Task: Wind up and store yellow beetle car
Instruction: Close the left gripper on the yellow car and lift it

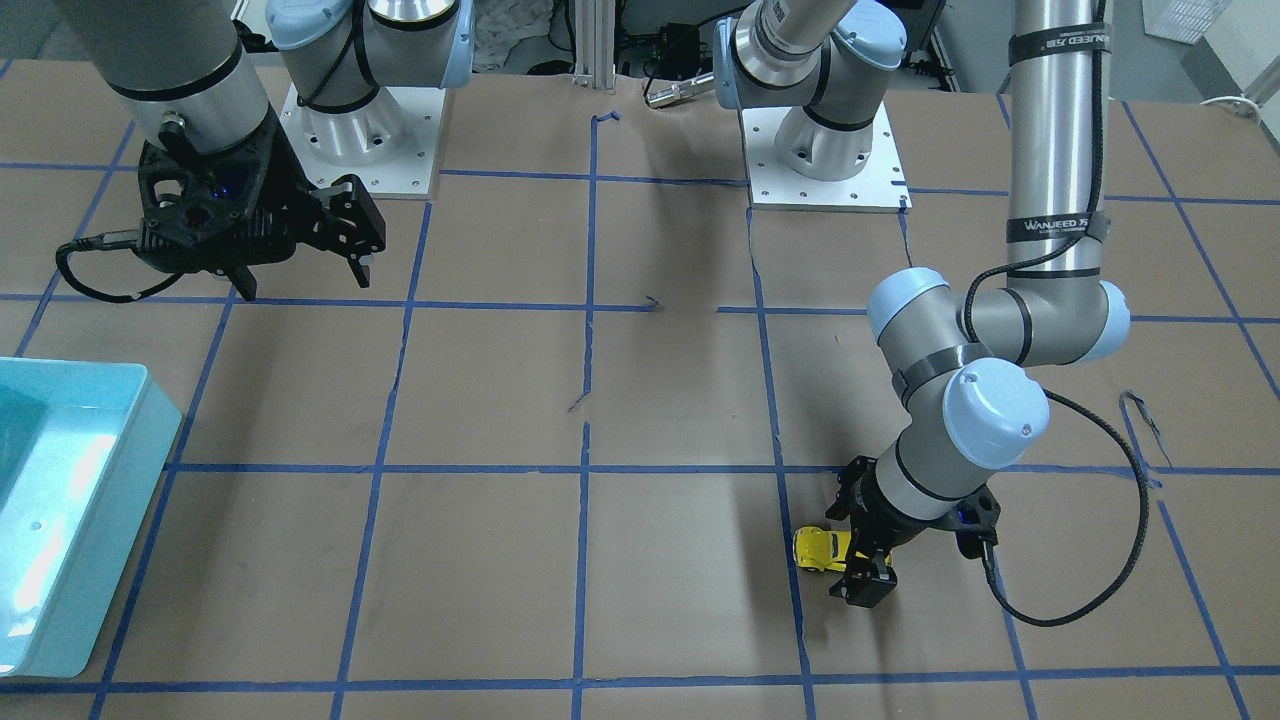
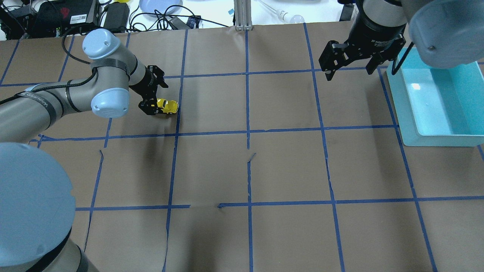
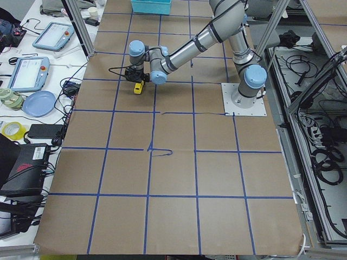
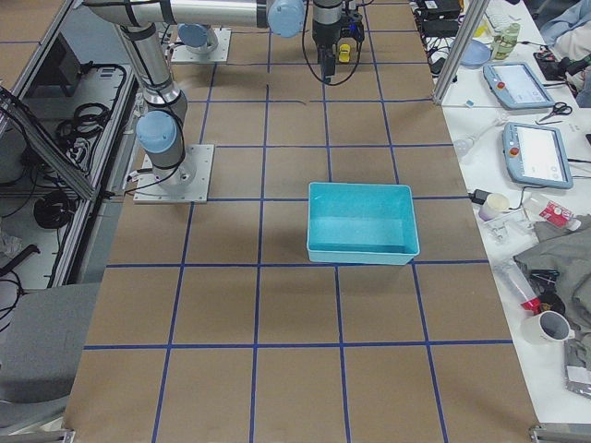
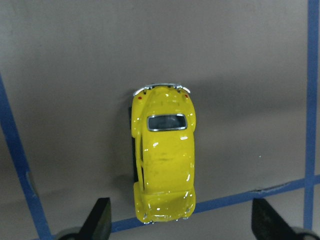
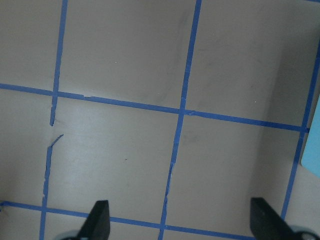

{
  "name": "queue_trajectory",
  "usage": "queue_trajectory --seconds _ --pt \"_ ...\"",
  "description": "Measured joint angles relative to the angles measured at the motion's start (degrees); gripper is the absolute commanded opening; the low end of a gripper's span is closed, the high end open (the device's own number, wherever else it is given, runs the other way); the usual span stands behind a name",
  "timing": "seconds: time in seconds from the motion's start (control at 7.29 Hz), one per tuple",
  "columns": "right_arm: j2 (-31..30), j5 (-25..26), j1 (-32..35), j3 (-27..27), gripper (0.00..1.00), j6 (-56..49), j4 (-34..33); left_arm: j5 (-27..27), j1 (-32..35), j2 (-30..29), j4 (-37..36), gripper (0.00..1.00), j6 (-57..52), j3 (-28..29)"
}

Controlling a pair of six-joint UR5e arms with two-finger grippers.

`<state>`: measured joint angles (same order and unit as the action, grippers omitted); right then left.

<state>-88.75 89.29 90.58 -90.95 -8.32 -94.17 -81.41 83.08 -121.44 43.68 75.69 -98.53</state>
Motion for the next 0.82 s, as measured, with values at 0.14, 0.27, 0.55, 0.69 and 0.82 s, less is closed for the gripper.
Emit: queue_trajectory --seconds 0.14,0.27,0.55,0.69,0.82 --pt "-0.27 0.5 0.01 -0.13 1.0 -0.07 0.41 -0.09 0.03 -0.14 0.01 0.87 0.95 0.05" --pt "-0.44 0.48 0.0 -0.04 1.0 -0.1 0.4 -0.17 0.04 -0.13 0.06 0.67 1.87 0.07" --pt "-1.73 0.93 -0.21 0.11 1.0 -0.14 0.34 -0.27 0.03 -0.01 0.09 0.0 2.57 0.15" --pt "-2.28 1.17 -0.27 -0.04 1.0 -0.94 0.29 -0.3 0.01 0.02 0.11 0.0 2.66 0.16" --pt "-2.61 1.18 -0.28 -0.11 1.0 -2.38 0.11 -0.22 -0.01 0.09 0.17 0.0 2.71 0.18"
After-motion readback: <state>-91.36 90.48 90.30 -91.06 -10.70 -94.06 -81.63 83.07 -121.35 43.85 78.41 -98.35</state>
